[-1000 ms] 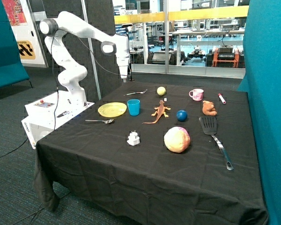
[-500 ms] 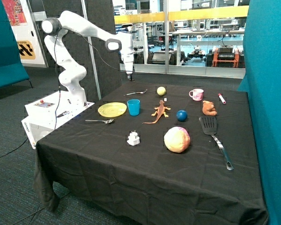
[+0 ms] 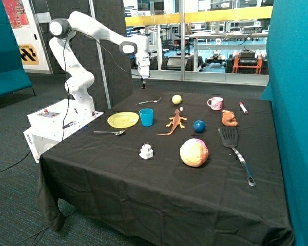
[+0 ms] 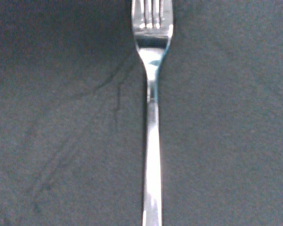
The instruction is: Set the table
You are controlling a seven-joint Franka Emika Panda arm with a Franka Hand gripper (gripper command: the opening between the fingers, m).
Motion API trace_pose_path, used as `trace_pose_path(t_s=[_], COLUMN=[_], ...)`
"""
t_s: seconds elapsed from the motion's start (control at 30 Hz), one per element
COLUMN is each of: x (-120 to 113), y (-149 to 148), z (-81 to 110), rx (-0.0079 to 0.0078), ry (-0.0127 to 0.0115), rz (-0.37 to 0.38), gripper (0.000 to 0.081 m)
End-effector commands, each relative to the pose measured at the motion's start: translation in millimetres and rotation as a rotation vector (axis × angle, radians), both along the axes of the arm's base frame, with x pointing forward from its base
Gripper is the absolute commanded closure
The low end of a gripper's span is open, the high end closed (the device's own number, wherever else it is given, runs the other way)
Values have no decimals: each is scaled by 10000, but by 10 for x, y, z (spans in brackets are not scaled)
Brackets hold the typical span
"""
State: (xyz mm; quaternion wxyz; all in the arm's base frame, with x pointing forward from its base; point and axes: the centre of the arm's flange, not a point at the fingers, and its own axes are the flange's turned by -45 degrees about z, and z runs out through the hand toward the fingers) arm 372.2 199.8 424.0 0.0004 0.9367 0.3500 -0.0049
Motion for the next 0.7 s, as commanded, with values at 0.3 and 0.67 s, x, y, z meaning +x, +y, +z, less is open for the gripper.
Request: trace_pose_path(t_s=[0.3, 0.67], x=[-226, -223], y=[140, 98], z=[-307, -520], rx=[42, 42], ry=[-89, -89], rz=[326, 167], gripper=[316, 322])
